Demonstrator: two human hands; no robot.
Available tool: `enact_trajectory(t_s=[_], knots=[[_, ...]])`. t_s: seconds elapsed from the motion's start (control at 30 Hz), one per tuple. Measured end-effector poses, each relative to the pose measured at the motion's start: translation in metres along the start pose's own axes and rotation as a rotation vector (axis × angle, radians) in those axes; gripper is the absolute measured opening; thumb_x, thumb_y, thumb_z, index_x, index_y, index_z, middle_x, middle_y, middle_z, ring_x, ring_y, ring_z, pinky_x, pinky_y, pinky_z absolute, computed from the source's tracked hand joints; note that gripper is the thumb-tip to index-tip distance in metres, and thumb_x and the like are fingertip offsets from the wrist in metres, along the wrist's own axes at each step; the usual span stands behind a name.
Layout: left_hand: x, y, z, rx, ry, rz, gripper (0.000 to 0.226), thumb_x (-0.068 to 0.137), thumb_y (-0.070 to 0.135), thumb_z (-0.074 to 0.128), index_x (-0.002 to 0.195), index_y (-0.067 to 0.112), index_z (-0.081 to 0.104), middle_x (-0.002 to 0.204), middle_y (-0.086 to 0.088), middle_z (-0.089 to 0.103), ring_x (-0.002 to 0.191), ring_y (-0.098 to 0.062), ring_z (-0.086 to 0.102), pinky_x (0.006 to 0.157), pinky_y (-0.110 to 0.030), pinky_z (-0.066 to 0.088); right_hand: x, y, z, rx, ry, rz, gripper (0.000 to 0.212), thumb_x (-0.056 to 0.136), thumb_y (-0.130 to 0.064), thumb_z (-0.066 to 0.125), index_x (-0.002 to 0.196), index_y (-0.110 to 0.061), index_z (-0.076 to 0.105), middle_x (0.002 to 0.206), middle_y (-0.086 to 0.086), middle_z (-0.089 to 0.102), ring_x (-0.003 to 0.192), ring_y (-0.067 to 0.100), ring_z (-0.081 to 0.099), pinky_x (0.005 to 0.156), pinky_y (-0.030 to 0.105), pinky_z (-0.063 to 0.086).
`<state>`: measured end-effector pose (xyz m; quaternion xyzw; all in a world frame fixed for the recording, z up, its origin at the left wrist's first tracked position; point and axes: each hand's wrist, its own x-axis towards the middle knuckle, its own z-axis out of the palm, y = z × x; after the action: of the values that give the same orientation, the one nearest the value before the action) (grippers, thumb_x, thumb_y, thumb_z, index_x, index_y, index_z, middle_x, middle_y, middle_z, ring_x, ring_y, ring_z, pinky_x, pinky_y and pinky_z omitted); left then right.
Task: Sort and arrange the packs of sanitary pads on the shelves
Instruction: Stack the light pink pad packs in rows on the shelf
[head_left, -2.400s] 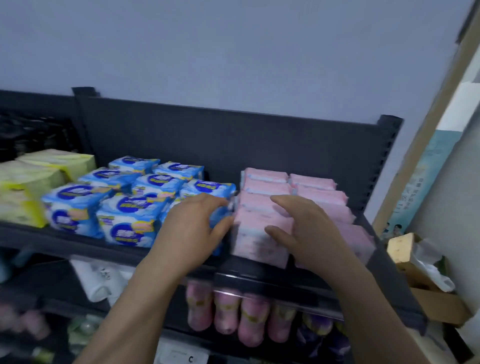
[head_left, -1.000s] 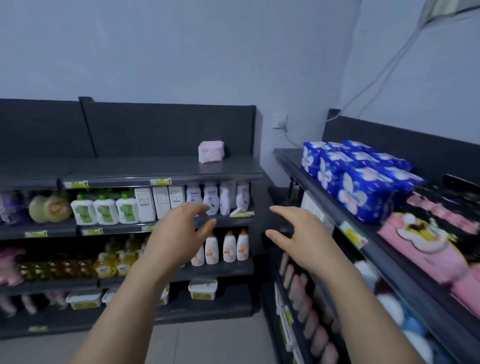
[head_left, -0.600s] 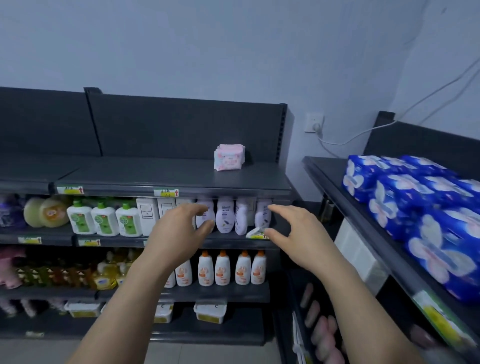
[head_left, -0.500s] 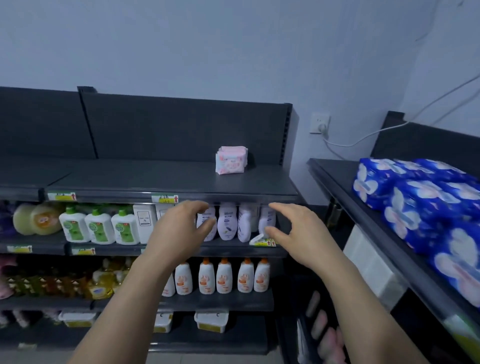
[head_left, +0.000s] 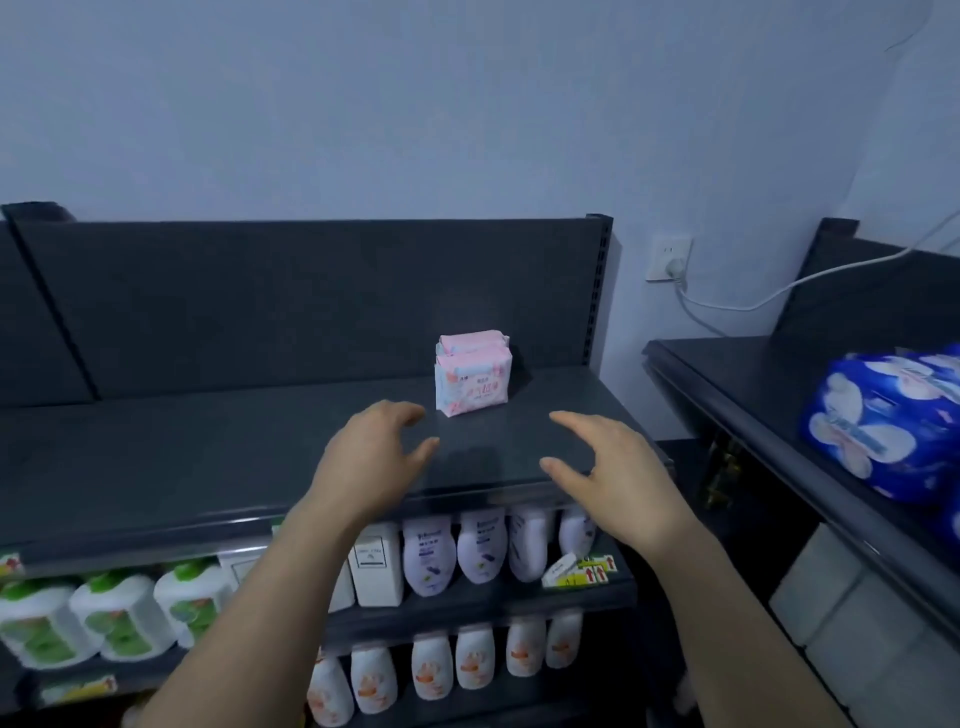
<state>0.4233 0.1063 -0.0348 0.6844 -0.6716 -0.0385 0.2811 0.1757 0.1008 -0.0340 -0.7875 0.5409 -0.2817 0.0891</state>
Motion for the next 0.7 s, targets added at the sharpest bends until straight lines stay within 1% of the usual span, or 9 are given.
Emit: enact_trajectory(t_s=[0.13, 0.27, 0.33, 0.4, 0.53, 0.6, 0.63, 0.7], knots=[[0.050, -0.011, 0.022, -0.007, -0.042, 0.028, 0.043, 0.091, 0.039, 0.061, 0.132, 0.025, 0.055, 0.131, 0.004, 0.056, 0.117, -0.017, 0.055, 0.093, -0.033, 0.045, 0.038, 0.016, 0.017, 0.017, -0.027, 0.058, 0.056, 0.093, -0.038, 0.060, 0.144, -0.024, 0.042, 0.144, -0.005, 0.047, 0.135, 0.012, 0.037, 0.110, 0.027, 0.031], [0.095, -0.019, 0.050, 0.007, -0.071, 0.028, 0.046, 0.090, 0.037, 0.061, 0.134, 0.023, 0.053, 0.133, 0.002, 0.054, 0.118, -0.020, 0.053, 0.091, -0.033, 0.044, 0.076, 0.036, 0.028, 0.018, -0.030, 0.069, 0.056, 0.092, -0.037, 0.061, 0.143, -0.022, 0.043, 0.143, -0.003, 0.048, 0.132, 0.014, 0.040, 0.107, 0.027, 0.034], [0.116, -0.024, 0.065, -0.001, -0.063, 0.021, 0.052, 0.089, 0.037, 0.062, 0.138, 0.022, 0.050, 0.137, 0.001, 0.050, 0.122, -0.021, 0.050, 0.095, -0.035, 0.045, 0.096, 0.046, 0.032, 0.021, -0.037, 0.064, 0.056, 0.093, -0.038, 0.060, 0.144, -0.022, 0.043, 0.143, -0.003, 0.047, 0.130, 0.015, 0.043, 0.107, 0.030, 0.036], [0.137, -0.024, 0.077, -0.015, -0.050, 0.013, 0.059, 0.089, 0.037, 0.063, 0.142, 0.020, 0.045, 0.142, 0.000, 0.044, 0.126, -0.024, 0.045, 0.098, -0.035, 0.043, 0.117, 0.056, 0.034, 0.026, -0.046, 0.061, 0.056, 0.093, -0.039, 0.059, 0.144, -0.023, 0.042, 0.144, -0.004, 0.047, 0.123, 0.018, 0.049, 0.106, 0.034, 0.039], [0.177, -0.016, 0.100, -0.016, -0.047, -0.018, 0.073, 0.086, 0.042, 0.066, 0.147, 0.021, 0.034, 0.150, -0.002, 0.033, 0.133, -0.027, 0.035, 0.102, -0.036, 0.039, 0.160, 0.077, 0.037, 0.030, -0.040, 0.040, 0.056, 0.093, -0.039, 0.060, 0.144, -0.024, 0.043, 0.144, -0.006, 0.047, 0.116, 0.020, 0.054, 0.104, 0.035, 0.041], [0.196, -0.016, 0.113, 0.002, -0.079, -0.039, 0.082, 0.083, 0.047, 0.068, 0.150, 0.023, 0.029, 0.154, -0.003, 0.029, 0.137, -0.027, 0.030, 0.106, -0.036, 0.037, 0.181, 0.087, 0.039, 0.026, -0.028, 0.023, 0.056, 0.092, -0.039, 0.061, 0.143, -0.024, 0.044, 0.143, -0.005, 0.048, 0.118, 0.019, 0.054, 0.104, 0.035, 0.041], [0.203, -0.016, 0.119, 0.011, -0.103, -0.049, 0.084, 0.081, 0.049, 0.069, 0.151, 0.024, 0.029, 0.153, -0.002, 0.031, 0.136, -0.027, 0.031, 0.106, -0.035, 0.036, 0.191, 0.092, 0.040, 0.017, -0.023, 0.010, 0.055, 0.092, -0.038, 0.061, 0.142, -0.023, 0.045, 0.142, -0.005, 0.049, 0.122, 0.018, 0.051, 0.105, 0.034, 0.040], [0.213, -0.016, 0.128, 0.049, -0.116, -0.070, 0.082, 0.077, 0.053, 0.071, 0.147, 0.028, 0.034, 0.145, 0.000, 0.040, 0.127, -0.025, 0.035, 0.099, -0.032, 0.037, 0.210, 0.101, 0.043, 0.000, -0.025, -0.017, 0.055, 0.091, -0.038, 0.061, 0.142, -0.023, 0.046, 0.142, -0.005, 0.050, 0.130, 0.015, 0.045, 0.107, 0.031, 0.037]])
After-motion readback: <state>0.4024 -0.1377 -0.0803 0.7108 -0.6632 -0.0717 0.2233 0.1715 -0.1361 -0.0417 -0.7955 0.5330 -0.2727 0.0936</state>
